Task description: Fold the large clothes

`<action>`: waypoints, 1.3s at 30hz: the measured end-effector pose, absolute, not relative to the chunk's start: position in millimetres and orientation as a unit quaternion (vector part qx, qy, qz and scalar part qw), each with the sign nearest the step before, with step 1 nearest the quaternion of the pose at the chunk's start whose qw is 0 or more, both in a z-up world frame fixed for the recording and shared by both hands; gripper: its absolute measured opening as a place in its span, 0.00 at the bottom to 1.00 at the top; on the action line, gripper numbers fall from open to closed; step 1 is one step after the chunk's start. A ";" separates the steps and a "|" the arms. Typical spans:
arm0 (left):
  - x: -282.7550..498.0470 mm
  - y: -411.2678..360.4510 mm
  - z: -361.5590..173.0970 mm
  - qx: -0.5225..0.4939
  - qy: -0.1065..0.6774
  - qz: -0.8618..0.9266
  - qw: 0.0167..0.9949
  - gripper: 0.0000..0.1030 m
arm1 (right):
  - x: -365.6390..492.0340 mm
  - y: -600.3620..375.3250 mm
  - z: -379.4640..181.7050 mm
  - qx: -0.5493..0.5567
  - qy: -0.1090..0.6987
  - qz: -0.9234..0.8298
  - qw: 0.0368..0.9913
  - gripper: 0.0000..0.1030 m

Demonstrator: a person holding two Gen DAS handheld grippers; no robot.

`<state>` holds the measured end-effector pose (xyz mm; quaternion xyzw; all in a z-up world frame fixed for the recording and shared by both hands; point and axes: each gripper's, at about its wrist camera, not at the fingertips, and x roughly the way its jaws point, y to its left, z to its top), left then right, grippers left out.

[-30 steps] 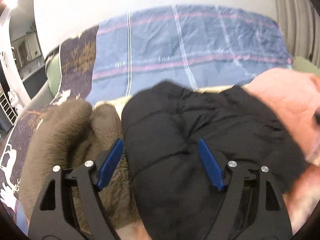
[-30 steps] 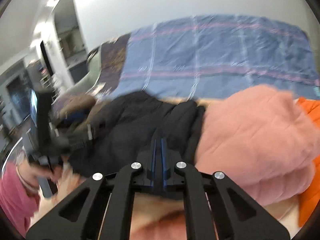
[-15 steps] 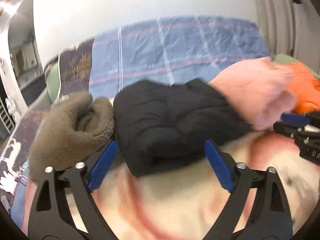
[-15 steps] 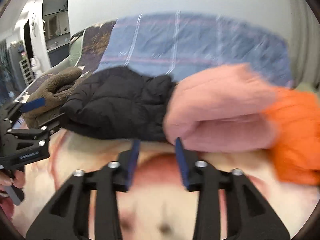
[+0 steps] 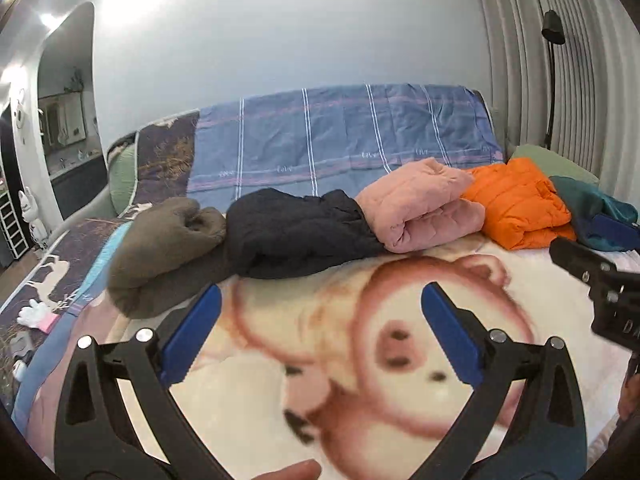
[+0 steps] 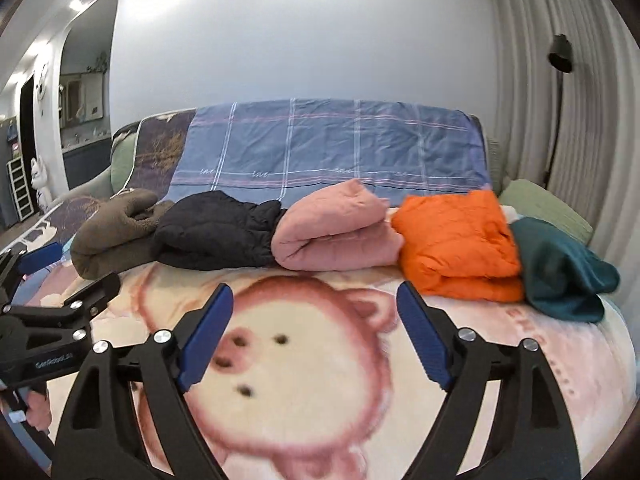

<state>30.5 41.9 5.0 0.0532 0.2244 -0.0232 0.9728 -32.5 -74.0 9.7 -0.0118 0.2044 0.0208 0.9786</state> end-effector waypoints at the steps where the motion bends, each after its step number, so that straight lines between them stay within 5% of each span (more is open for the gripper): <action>1: 23.5 40.6 6.1 0.054 0.224 -0.024 0.973 0.98 | -40.4 -77.6 9.7 -0.009 0.204 0.019 0.979 0.85; 39: -34.7 10.6 5.2 0.064 0.229 -0.019 0.971 0.98 | -97.7 -93.2 4.6 -0.001 0.208 0.011 0.978 0.90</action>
